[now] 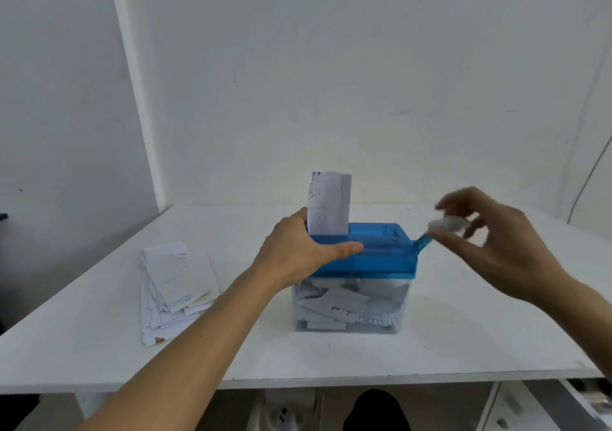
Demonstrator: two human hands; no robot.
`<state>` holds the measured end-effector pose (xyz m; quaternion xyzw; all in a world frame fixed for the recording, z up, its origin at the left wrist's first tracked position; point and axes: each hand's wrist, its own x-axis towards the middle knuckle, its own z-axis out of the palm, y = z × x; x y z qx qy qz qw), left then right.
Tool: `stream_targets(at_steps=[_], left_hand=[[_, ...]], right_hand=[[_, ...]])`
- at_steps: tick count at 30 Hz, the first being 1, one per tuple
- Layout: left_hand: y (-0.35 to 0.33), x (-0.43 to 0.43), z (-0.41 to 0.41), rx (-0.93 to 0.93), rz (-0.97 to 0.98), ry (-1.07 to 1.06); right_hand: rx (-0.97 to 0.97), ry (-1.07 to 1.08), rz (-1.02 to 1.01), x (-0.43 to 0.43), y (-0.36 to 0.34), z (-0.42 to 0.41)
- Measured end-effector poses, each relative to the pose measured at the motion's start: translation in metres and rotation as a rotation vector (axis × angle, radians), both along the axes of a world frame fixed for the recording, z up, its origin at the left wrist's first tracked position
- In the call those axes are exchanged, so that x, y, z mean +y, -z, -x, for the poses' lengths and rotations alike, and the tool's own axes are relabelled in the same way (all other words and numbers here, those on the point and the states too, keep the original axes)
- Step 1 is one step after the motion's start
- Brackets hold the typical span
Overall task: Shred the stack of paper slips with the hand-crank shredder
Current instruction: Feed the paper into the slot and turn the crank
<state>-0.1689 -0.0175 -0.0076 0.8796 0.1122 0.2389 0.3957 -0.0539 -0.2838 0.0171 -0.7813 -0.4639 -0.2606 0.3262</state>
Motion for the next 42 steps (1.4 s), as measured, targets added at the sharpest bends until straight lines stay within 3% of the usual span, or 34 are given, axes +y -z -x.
stream_targets(at_steps=[5,12,21,26,36,38,42], left_hand=[[-0.004,-0.006,0.003,-0.016,0.047,0.040],[-0.004,0.003,0.007,0.030,0.081,0.119],[0.001,0.001,0.007,0.016,0.088,0.071],[0.001,0.001,0.007,0.017,0.077,0.052],[-0.006,0.000,0.010,0.070,0.057,0.059],[-0.005,0.000,0.010,0.060,0.063,0.065],[-0.006,0.000,0.011,0.043,0.082,0.084]], right_hand=[[0.189,-0.005,-0.273,0.046,0.006,-0.030],[0.457,0.007,-0.430,0.080,0.048,-0.055],[0.607,-0.030,-0.210,0.054,0.104,-0.031],[0.524,0.015,0.056,0.026,0.108,-0.010],[0.195,0.061,0.290,-0.012,0.051,0.026],[0.140,0.041,0.270,-0.015,0.042,0.027],[0.058,-0.053,0.033,-0.014,0.031,0.024]])
